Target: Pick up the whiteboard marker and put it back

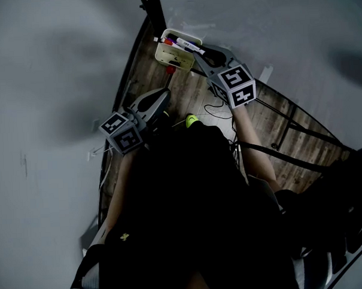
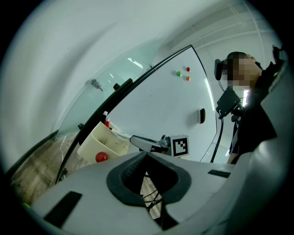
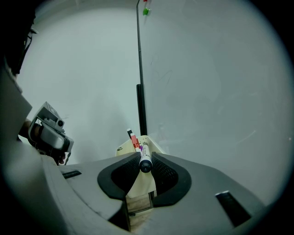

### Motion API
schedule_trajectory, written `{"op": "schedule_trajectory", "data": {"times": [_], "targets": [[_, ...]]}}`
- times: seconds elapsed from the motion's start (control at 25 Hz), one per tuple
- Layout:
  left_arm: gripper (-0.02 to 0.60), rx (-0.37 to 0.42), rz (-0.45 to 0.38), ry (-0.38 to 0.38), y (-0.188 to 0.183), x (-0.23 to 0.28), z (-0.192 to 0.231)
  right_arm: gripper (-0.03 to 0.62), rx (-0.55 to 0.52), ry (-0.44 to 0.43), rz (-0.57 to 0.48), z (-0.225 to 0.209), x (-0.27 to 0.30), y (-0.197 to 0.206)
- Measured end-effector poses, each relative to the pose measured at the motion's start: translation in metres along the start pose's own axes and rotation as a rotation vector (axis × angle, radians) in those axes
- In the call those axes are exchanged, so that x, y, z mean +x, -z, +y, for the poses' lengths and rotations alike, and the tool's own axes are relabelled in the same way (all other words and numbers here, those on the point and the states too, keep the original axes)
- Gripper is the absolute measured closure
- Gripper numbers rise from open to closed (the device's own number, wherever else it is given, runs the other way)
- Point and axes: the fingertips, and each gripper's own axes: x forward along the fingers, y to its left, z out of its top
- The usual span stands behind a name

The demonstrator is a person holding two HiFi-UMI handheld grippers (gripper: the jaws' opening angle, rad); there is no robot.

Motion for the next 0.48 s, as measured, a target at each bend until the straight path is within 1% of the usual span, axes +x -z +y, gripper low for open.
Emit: {"op": "schedule_trajectory", "data": {"times": [0.28, 0.48], "targets": [[0.578, -0.003, -0.009, 0.020, -0.003, 0.004, -0.002, 0.500, -0.007, -0.002, -0.020, 0.002, -0.006, -0.011], [0.578, 0.023, 0.002, 0.026, -0.002, 0.006, -0.003, 0.500, 0.005, 0.000, -0.032, 0.002, -0.012, -0.013]]}}
